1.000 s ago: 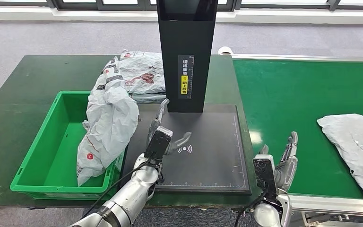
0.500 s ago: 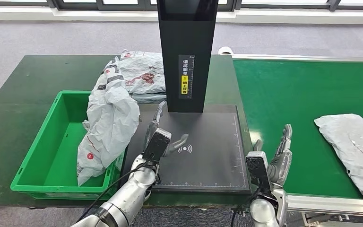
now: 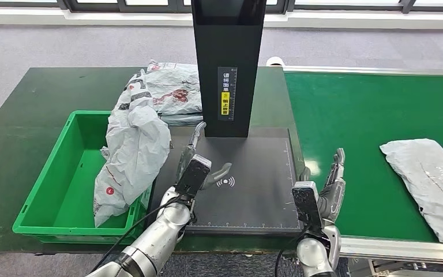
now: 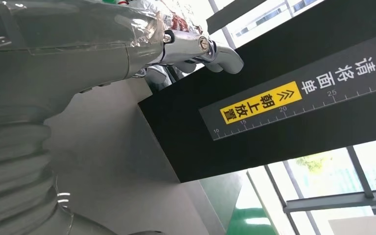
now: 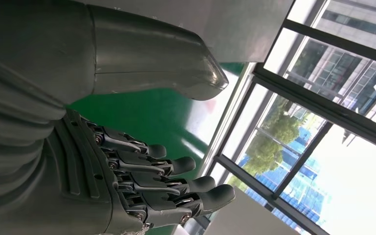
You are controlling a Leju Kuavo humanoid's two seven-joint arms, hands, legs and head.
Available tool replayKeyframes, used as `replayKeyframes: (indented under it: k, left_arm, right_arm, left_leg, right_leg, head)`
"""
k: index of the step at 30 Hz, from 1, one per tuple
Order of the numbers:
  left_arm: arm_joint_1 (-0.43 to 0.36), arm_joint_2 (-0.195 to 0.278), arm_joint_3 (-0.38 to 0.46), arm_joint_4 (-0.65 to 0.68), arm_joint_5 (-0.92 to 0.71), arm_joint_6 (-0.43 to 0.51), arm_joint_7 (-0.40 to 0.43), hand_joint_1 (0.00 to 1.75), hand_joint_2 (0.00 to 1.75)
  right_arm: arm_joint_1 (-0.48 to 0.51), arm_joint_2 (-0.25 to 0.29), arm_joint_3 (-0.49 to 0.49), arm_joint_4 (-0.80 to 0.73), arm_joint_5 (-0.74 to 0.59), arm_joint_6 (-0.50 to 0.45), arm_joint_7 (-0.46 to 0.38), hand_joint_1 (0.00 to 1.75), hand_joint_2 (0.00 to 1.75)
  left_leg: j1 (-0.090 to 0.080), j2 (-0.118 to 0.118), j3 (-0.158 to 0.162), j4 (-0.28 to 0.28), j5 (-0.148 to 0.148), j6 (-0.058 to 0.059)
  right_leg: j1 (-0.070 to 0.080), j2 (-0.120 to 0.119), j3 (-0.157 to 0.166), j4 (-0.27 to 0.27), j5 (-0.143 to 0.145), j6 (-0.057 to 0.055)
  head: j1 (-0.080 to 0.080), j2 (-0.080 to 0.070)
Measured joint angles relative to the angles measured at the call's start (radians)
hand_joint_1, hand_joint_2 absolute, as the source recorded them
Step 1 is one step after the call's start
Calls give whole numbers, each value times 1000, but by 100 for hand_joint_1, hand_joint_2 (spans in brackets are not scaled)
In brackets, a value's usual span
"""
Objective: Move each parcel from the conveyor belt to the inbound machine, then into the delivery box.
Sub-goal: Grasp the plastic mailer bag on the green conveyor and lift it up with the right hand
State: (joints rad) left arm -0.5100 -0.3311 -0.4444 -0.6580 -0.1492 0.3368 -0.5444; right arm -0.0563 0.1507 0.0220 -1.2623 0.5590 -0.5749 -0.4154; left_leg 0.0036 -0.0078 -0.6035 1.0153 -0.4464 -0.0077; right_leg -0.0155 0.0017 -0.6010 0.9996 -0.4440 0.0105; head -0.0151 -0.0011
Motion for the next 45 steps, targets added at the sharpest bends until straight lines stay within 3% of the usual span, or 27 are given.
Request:
replayKeyframes:
  k: [13,19,26,36,40,45]
  left_arm:
    - [0,0,0,-2,-1,-7,4,0,175]
    - [-6,0,-1,0,-20,-26,8,0,175]
    - [-14,-3,-1,9,-28,56,-1,0,175]
    - [11,-15,-1,8,33,100,-18,0,175]
    - [19,-21,-1,15,51,136,-24,0,175]
    - [45,-28,-17,22,135,181,-55,0,175]
  right_arm:
    - [-2,0,1,13,-8,-1,0,0,175]
    - [-13,0,9,25,-29,-51,1,0,175]
    - [-7,-9,37,26,-1,-91,30,0,175]
    - [-14,-21,3,36,194,-122,76,0,175]
    - [-25,-15,-90,41,400,-122,124,0,175]
    - [-46,-13,-270,62,649,-122,257,0,175]
  left_leg:
    - [0,0,0,0,0,0]
    - [0,0,0,0,0,0]
    - [0,0,0,0,0,0]
    - [0,0,0,0,0,0]
    - [0,0,0,0,0,0]
    - [-1,0,0,0,0,1]
  right_leg:
    - [0,0,0,0,0,0]
    - [0,0,0,0,0,0]
    - [0,0,0,0,0,0]
    - [0,0,0,0,0,0]
    - [0,0,0,0,0,0]
    - [-1,0,0,-1,0,0]
  head:
    - [0,0]
    - [0,0]
    - [0,0]
    - [0,0]
    - [0,0]
    - [0,0]
